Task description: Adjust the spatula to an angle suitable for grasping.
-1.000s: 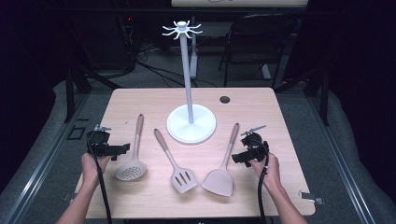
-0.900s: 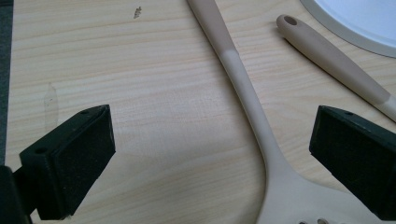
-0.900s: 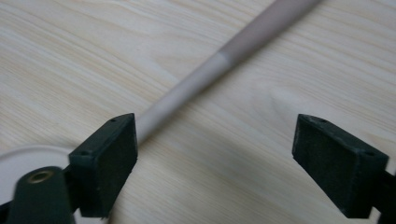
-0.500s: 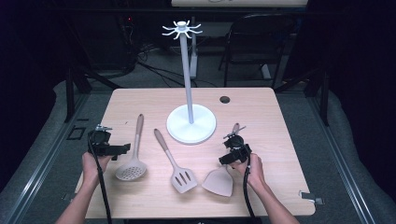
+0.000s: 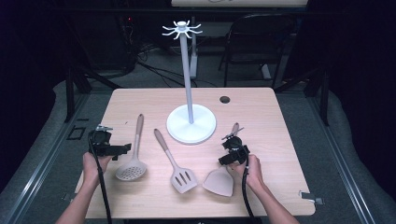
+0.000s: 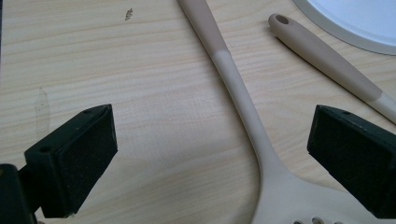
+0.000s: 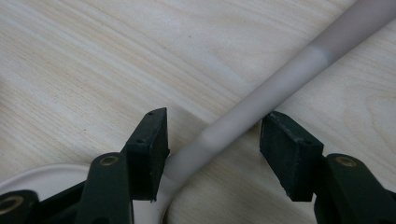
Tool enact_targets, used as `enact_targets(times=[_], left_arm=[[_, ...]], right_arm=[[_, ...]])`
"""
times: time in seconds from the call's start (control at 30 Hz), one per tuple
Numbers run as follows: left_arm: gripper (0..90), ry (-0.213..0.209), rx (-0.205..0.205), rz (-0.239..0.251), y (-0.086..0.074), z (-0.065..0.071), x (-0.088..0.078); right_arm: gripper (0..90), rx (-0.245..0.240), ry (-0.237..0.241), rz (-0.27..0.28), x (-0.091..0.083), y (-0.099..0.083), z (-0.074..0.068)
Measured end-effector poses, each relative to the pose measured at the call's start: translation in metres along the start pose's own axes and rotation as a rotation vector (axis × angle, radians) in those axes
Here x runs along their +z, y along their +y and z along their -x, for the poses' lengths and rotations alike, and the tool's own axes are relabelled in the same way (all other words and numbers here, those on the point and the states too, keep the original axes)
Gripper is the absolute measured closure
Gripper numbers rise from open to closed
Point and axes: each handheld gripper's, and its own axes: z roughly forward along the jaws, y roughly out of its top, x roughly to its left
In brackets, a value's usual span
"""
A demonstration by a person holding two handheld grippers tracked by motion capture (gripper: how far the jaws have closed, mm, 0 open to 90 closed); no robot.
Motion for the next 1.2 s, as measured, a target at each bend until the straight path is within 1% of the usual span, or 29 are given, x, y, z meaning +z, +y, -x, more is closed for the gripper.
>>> enact_targets(times=[0.03, 0.1, 0.13, 0.17, 0.2, 0.23, 0.27, 0.3, 0.33, 0.4, 0.5, 0.57, 0.6, 0.63, 0.7, 0.77, 0.8, 0.9, 0.93, 1.03, 1.13, 1.2], left_arm=[[1.5, 0.001, 0.000, 0.000, 0.000, 0.000, 0.000], [1.5, 0.005, 0.002, -0.001, -0.001, -0.001, -0.001], [1.6, 0.005, -0.006, 0.002, -0.001, -0.001, -0.001], [1.6, 0.004, -0.005, 0.003, -0.001, -0.002, -0.001], [1.6, 0.007, -0.003, 0.004, -0.001, -0.002, -0.001], [1.7, 0.007, -0.003, 0.004, -0.001, -0.002, -0.001], [1.7, 0.007, -0.002, 0.003, -0.001, -0.002, -0.002], [1.7, 0.008, -0.002, 0.007, -0.001, -0.002, -0.002], [1.7, 0.008, -0.002, 0.007, -0.001, -0.002, -0.002], [1.7, 0.008, 0.000, 0.008, -0.001, -0.003, -0.002], [1.8, 0.010, 0.006, 0.003, -0.001, -0.003, -0.003], [1.9, 0.009, 0.009, 0.006, -0.001, -0.003, -0.004], [2.0, 0.006, 0.013, 0.006, -0.001, -0.004, -0.004], [2.0, 0.006, 0.015, 0.008, -0.002, -0.004, -0.005], [2.0, 0.005, 0.015, 0.002, -0.003, -0.005, -0.005], [2.0, 0.005, 0.012, 0.000, -0.003, -0.005, -0.006], [2.0, 0.010, 0.011, 0.007, -0.003, -0.006, -0.006], [2.1, 0.009, 0.010, 0.006, -0.003, -0.005, -0.006], [2.0, 0.009, 0.011, 0.007, -0.003, -0.005, -0.006], [2.1, 0.008, 0.015, 0.006, -0.003, -0.004, -0.006], [2.0, 0.007, 0.012, 0.007, -0.003, -0.004, -0.005], [2.1, 0.006, 0.016, 0.005, -0.003, -0.004, -0.006]], right_arm=[[43.5, 0.014, 0.012, 0.019, 0.001, 0.000, 0.000], [44.2, 0.007, 0.007, 0.001, 0.000, 0.000, 0.002], [44.6, 0.013, 0.008, 0.002, 0.000, 0.000, 0.002], [45.1, 0.024, 0.002, 0.012, 0.000, 0.000, 0.002], [45.6, 0.020, 0.017, 0.005, 0.000, 0.000, 0.003], [45.6, 0.020, 0.017, 0.005, 0.000, 0.000, 0.003], [46.9, 0.019, 0.017, -0.008, -0.002, 0.000, 0.005], [47.6, 0.010, 0.007, -0.022, -0.003, 0.000, 0.007], [48.2, 0.017, 0.011, -0.019, -0.003, 0.000, 0.007], [49.8, 0.014, 0.007, -0.033, -0.005, 0.000, 0.009], [52.2, 0.015, 0.006, -0.039, -0.006, -0.001, 0.012], [53.1, 0.023, 0.008, -0.040, -0.007, -0.002, 0.013], [54.5, 0.027, 0.009, -0.041, -0.008, -0.004, 0.015], [55.2, 0.040, 0.011, -0.038, -0.009, -0.004, 0.015], [56.3, 0.033, 0.005, -0.053, -0.010, -0.005, 0.018], [56.8, 0.041, 0.004, -0.053, -0.011, -0.006, 0.018], [57.7, 0.034, 0.000, -0.055, -0.012, -0.006, 0.021], [58.6, 0.037, -0.004, -0.059, -0.013, -0.007, 0.022], [59.6, 0.033, -0.006, -0.073, -0.014, -0.008, 0.024], [60.7, 0.033, -0.005, -0.084, -0.016, -0.009, 0.027], [63.1, 0.026, -0.010, -0.131, -0.020, -0.011, 0.032], [64.0, 0.015, -0.011, -0.146, -0.021, -0.013, 0.034]])
